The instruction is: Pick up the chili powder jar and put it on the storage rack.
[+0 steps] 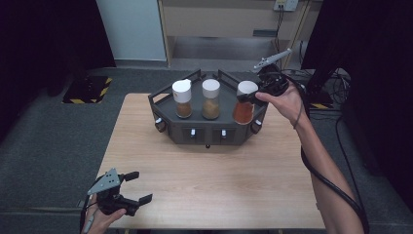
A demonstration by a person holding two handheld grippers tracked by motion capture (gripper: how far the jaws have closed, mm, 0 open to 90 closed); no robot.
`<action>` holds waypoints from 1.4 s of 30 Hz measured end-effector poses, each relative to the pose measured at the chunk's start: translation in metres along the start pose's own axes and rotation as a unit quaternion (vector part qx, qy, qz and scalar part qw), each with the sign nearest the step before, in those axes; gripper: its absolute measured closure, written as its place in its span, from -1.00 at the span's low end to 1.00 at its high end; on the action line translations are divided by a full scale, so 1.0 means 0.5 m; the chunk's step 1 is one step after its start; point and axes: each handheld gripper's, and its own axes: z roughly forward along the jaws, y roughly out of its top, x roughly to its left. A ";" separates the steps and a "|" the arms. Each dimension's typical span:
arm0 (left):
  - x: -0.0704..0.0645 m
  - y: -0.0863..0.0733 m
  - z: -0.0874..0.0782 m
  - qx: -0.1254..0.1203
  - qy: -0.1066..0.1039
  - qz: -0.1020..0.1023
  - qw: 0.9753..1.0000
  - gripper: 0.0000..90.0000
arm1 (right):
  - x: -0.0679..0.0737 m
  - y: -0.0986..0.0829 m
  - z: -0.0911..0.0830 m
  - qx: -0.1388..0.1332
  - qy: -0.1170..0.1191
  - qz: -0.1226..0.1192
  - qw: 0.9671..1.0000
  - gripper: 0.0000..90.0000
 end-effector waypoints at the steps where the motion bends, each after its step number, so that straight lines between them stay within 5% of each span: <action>1: 0.000 0.000 0.000 0.000 0.000 0.000 1.000 -0.99 | -0.001 0.001 0.002 -0.001 -0.003 0.004 1.000 -0.23; 18: 0.001 0.000 0.000 0.001 -0.002 0.000 1.000 -0.99 | -0.011 0.021 0.044 0.004 -0.040 0.047 0.998 -0.23; 42: 0.004 -0.002 -0.001 0.000 -0.003 -0.003 1.000 -0.99 | -0.040 0.013 0.094 0.013 -0.059 0.057 0.997 -0.23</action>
